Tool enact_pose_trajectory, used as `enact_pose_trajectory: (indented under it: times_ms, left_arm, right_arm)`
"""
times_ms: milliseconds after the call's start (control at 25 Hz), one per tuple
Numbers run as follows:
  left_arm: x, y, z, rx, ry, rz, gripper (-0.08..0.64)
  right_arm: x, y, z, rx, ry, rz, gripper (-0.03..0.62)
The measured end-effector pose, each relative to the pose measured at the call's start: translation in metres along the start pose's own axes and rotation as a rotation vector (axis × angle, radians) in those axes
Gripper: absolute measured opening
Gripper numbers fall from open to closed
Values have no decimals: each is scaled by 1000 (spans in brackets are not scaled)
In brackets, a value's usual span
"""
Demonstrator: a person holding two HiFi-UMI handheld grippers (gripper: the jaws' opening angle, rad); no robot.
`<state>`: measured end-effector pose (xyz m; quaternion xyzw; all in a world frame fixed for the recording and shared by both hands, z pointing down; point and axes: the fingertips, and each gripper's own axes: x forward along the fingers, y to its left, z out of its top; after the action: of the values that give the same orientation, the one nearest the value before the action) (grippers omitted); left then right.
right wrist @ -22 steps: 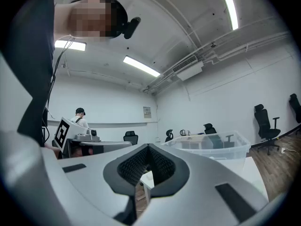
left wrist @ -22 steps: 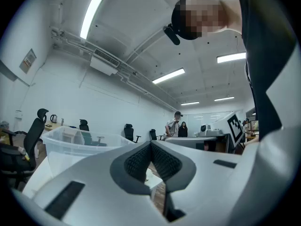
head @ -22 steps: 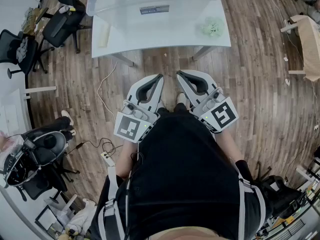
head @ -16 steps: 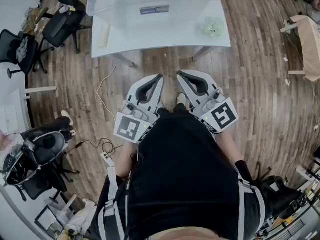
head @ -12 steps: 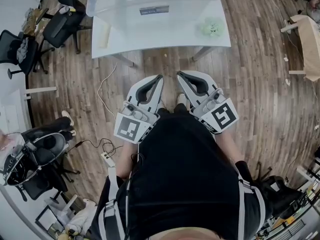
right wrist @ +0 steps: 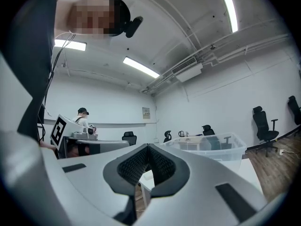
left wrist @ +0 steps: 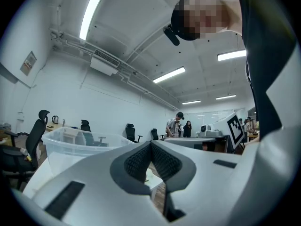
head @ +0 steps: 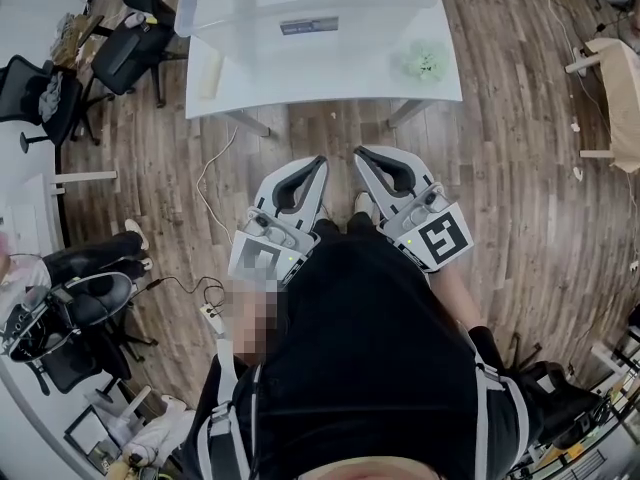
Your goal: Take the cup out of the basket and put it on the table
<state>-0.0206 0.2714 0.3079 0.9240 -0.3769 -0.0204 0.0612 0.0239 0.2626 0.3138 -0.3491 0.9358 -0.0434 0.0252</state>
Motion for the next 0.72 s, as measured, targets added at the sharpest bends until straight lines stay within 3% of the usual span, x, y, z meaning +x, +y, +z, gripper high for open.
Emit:
enact_pose_trajectory:
  times_ms: [360,720]
  left_arm:
    - [30,-26,-12,16,-1,57,18]
    - [50,-25,-15,7,12,54,17]
  right_arm:
    - [-31,-32,0,0,-5,27,18]
    - [-30,-53,-4,25,-3,28,18]
